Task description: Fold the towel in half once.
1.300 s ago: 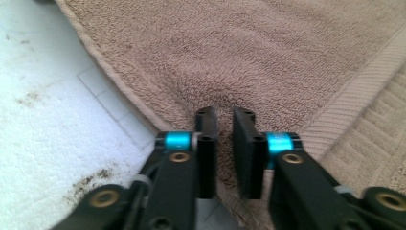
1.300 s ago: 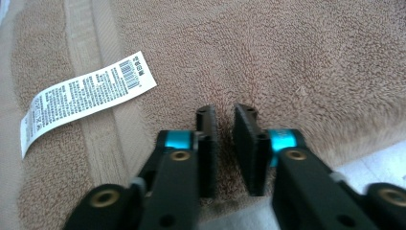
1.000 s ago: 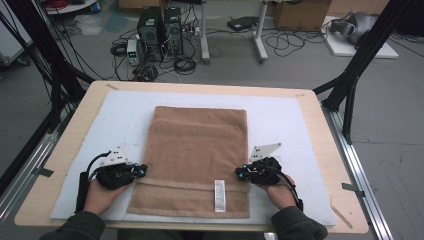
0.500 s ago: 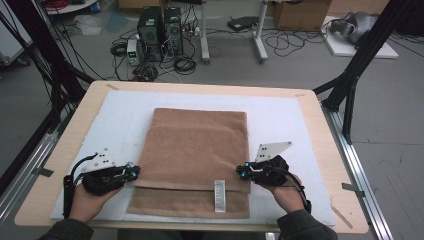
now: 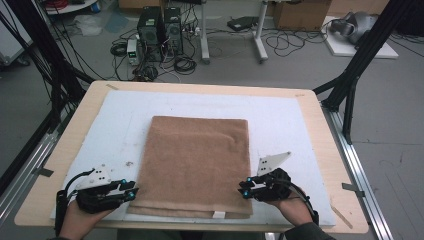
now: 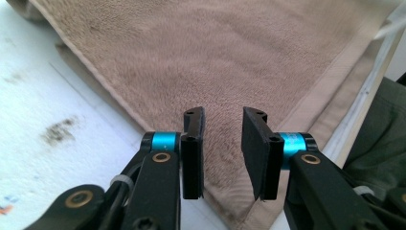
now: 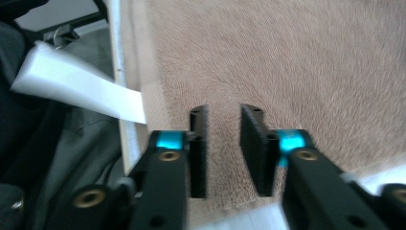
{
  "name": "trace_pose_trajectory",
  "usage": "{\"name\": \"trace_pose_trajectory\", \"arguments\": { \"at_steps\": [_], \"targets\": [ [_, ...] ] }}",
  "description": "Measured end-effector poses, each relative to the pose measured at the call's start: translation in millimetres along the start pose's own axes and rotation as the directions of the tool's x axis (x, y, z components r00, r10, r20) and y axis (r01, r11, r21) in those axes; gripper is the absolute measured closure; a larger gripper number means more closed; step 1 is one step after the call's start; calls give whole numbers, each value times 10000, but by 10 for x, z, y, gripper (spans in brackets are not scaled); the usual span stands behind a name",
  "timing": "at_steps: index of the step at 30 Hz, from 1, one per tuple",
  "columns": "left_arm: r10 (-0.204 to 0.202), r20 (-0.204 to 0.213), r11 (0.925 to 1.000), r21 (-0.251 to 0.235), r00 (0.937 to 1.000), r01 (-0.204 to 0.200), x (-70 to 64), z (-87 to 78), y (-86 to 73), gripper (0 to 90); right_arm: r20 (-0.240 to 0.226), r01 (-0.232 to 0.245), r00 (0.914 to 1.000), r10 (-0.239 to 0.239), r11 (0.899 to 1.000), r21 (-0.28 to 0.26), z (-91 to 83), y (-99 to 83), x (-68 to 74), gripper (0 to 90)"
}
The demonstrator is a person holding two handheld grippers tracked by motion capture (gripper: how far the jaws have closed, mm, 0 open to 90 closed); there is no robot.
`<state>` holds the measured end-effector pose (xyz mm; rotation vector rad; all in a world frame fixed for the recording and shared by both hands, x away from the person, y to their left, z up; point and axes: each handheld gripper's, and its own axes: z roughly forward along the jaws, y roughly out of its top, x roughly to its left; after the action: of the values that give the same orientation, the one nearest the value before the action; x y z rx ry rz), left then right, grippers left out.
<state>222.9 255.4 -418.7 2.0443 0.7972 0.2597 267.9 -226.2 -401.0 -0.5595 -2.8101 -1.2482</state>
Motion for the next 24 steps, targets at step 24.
{"name": "trace_pose_trajectory", "arguments": {
  "at_steps": [24],
  "targets": [
    [410,-161,9990,-160,9990,-412,-108,-12,-85,868,-117,733,9972,-738,9967,-361,95,18,187,854]
  ]
}}
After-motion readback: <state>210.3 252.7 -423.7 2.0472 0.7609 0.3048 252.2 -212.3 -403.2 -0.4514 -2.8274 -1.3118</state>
